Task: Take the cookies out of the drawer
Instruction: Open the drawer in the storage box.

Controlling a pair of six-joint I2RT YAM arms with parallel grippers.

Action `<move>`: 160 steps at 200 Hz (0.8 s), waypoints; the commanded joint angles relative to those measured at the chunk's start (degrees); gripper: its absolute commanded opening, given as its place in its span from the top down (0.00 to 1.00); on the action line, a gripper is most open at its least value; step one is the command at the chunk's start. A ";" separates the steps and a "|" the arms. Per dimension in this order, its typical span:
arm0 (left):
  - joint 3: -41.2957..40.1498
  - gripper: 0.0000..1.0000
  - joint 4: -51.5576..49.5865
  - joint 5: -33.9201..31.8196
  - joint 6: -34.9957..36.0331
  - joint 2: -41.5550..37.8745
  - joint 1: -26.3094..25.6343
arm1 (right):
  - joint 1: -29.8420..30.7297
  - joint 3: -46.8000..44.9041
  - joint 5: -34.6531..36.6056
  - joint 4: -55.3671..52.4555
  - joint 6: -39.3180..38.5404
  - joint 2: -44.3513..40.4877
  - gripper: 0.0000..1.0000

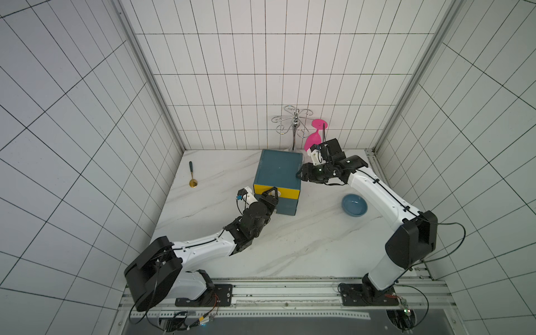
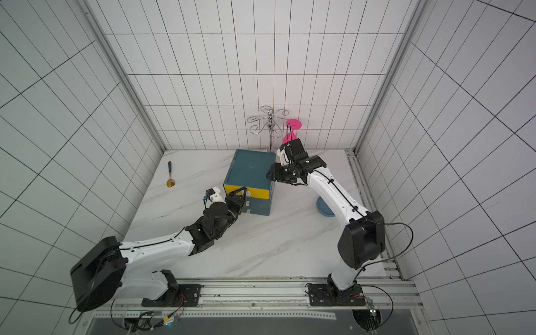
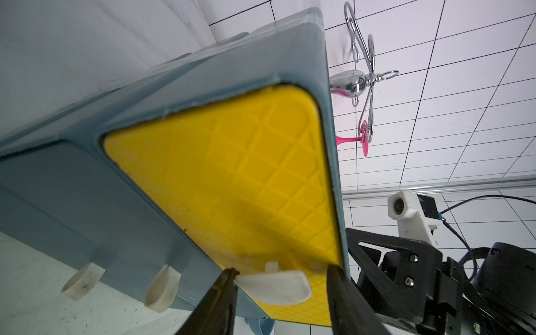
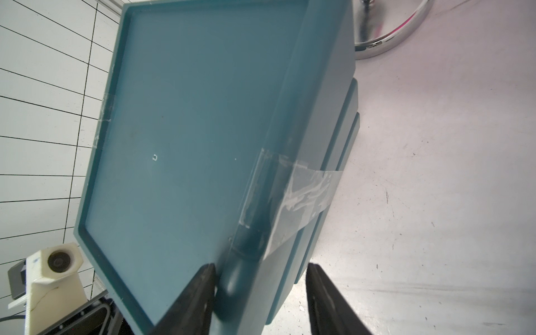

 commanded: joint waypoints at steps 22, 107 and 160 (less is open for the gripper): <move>1.80 0.54 4.21 1.61 0.81 1.64 0.57 | 0.28 -1.92 -0.56 -1.62 -0.87 -0.12 0.54; 1.04 0.72 5.19 3.64 -0.71 1.06 0.74 | 0.31 -2.36 -1.89 -1.54 -0.83 0.17 0.63; -1.69 0.79 6.64 5.39 -2.48 -1.53 0.66 | 0.40 -2.71 -1.46 -1.31 -0.56 0.32 0.64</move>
